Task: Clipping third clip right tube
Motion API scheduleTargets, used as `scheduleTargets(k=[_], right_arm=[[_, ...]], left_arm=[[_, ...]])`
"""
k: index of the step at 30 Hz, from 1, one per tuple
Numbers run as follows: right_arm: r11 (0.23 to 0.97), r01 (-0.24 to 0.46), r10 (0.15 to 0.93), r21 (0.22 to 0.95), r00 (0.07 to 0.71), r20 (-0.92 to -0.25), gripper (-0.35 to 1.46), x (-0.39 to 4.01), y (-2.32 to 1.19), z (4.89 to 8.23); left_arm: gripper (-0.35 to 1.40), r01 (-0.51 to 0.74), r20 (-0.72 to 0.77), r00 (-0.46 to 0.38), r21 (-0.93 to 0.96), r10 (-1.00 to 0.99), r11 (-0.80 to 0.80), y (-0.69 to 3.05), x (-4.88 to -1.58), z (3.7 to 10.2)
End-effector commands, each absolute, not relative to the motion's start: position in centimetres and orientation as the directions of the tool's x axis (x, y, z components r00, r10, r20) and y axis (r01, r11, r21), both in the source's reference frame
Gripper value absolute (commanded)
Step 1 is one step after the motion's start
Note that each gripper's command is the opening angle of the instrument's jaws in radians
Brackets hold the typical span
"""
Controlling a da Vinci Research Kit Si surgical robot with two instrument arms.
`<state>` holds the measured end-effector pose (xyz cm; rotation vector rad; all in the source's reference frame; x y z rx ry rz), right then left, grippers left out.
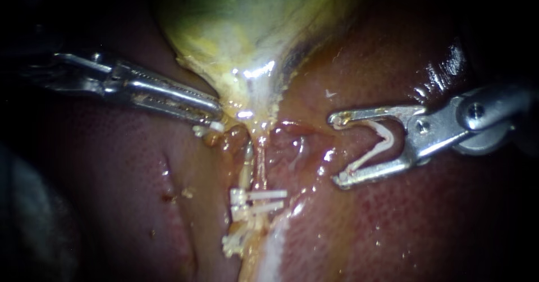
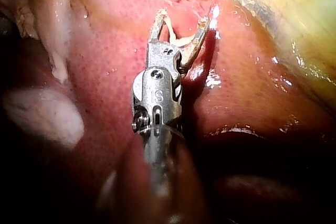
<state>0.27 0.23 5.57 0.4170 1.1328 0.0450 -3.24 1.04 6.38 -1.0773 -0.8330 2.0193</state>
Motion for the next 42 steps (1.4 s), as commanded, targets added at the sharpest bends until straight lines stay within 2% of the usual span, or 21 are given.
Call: scheduleTargets(k=[1, 13, 22, 25, 32, 42], right_arm=[[0.922, 0.173, 0.244, 0.345, 0.432, -0.868, 0.5, 0.27, 0.24, 5.57], [0.921, 0.175, 0.246, 0.349, 0.431, -0.868, 0.5, 0.27, 0.25, 5.53], [0.92, 0.176, 0.251, 0.351, 0.423, -0.871, 0.5, 0.38, 0.3, 5.47], [0.9, 0.152, 0.313, 0.409, 0.428, -0.848, 0.5, 0.48, 0.28, 5.48], [0.8, 0.028, 0.524, 0.6, 0.455, -0.72, 0.49, 0.78, 0.3, 5.52], [0.696, -0.047, 0.661, 0.716, 0.431, -0.614, 0.49, 1.23, 0.21, 5.76]], left_arm=[[-0.35, -0.271, -0.423, -0.417, -0.787, 0.805, -0.554, 1.04, -3.23, 6.38], [-0.35, -0.298, -0.411, -0.395, -0.788, 0.821, -0.538, 1.34, -2.78, 5.7], [-0.35, -0.302, -0.413, -0.391, -0.787, 0.823, -0.538, 1.33, -2.78, 5.7], [-0.35, -0.303, -0.413, -0.391, -0.787, 0.823, -0.538, 1.33, -2.78, 5.7], [-0.35, -0.304, -0.413, -0.39, -0.786, 0.823, -0.538, 1.32, -2.79, 5.69], [-0.35, -0.305, -0.413, -0.389, -0.786, 0.823, -0.538, 1.31, -2.81, 5.7]])
